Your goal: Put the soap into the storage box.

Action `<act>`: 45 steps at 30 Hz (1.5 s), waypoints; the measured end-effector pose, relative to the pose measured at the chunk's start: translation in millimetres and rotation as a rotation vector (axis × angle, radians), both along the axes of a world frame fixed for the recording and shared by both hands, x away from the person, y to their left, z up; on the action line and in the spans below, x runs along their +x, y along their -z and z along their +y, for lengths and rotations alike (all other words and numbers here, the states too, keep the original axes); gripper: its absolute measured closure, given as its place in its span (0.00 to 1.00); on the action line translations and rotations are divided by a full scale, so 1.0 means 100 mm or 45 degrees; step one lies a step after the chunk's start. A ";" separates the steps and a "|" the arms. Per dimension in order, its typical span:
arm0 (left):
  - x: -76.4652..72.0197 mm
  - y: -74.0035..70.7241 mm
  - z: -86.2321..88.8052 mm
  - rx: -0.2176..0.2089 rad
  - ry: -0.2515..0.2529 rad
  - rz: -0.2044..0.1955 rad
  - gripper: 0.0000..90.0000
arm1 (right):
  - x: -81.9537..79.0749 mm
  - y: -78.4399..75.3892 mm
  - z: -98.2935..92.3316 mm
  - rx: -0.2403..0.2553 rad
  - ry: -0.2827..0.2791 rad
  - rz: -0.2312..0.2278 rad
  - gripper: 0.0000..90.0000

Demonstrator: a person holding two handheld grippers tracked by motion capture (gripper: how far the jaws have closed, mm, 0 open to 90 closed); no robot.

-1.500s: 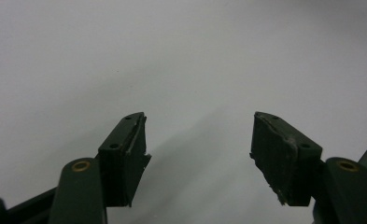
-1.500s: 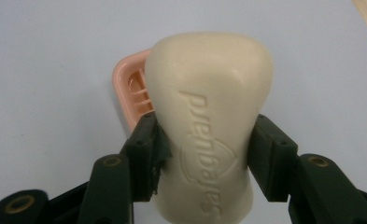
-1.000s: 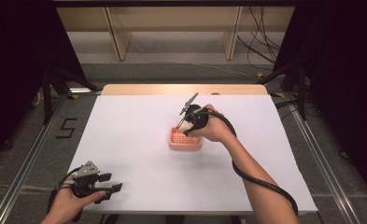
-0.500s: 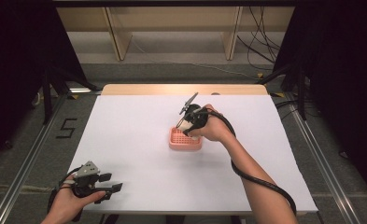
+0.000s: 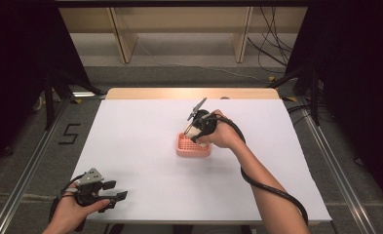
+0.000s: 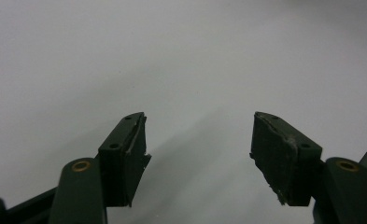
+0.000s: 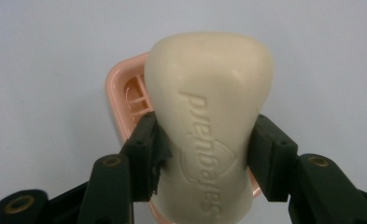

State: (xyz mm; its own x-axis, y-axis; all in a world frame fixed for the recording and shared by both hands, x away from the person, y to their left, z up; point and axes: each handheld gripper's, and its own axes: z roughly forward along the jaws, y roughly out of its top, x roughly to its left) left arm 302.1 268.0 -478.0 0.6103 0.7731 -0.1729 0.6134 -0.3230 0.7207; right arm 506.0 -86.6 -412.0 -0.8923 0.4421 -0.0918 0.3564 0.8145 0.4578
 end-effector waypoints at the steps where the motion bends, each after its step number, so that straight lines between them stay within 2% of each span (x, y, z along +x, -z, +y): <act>1: 0.00 0.00 0.00 -0.010 0.001 0.000 0.39 | 0.00 0.01 0.00 0.001 -0.002 0.001 0.56; 4: 0.00 0.00 0.00 -0.004 0.002 -0.004 0.39 | -0.01 0.02 0.01 0.006 0.020 0.017 0.56; 8: 0.00 0.00 0.00 -0.002 0.001 -0.003 0.39 | 0.01 0.05 0.02 -0.005 -0.005 0.011 0.56; 14: 0.00 0.00 0.00 0.004 0.002 -0.003 0.39 | 0.00 0.10 0.03 -0.003 0.010 0.022 0.56; 15: 0.00 0.00 0.00 0.007 0.001 -0.003 0.39 | 0.02 0.11 0.03 -0.008 -0.012 0.004 0.56; 18: 0.00 0.00 0.00 0.006 0.003 -0.003 0.39 | 0.01 0.13 0.03 -0.007 -0.006 0.022 0.56; 20: 0.00 0.00 0.00 0.005 0.002 -0.001 0.39 | 0.03 0.14 0.03 -0.016 -0.050 0.000 0.56; 21: 0.00 0.00 0.01 0.004 0.001 -0.001 0.39 | 0.01 0.15 0.03 -0.013 -0.014 0.023 0.56; 22: 0.00 0.00 0.01 0.005 0.000 -0.001 0.39 | 0.01 0.16 0.03 -0.014 -0.010 0.024 0.56; 25: 0.00 0.00 0.00 0.005 0.000 0.002 0.39 | 0.03 0.17 0.03 -0.022 -0.038 0.006 0.56; 33: 0.00 0.00 0.00 0.004 0.007 0.005 0.39 | 0.04 0.18 0.04 -0.034 -0.049 0.019 0.55; 34: 0.00 -0.01 0.00 0.006 0.009 0.007 0.39 | 0.04 0.18 0.04 -0.035 -0.047 0.027 0.54; 36: 0.00 0.00 -0.01 -0.005 0.003 0.005 0.39 | 0.03 0.17 0.05 0.003 -0.014 0.046 0.52; 38: 0.00 0.00 0.00 0.007 0.010 0.007 0.39 | 0.03 0.14 0.05 0.015 -0.001 0.049 0.47; 42: 0.00 0.00 -0.01 -0.007 0.002 0.004 0.39 | 0.03 0.09 0.04 0.036 0.023 0.039 0.37; 45: 0.00 0.00 -0.01 -0.004 0.003 0.006 0.39 | 0.00 0.05 0.00 0.044 0.027 0.014 0.36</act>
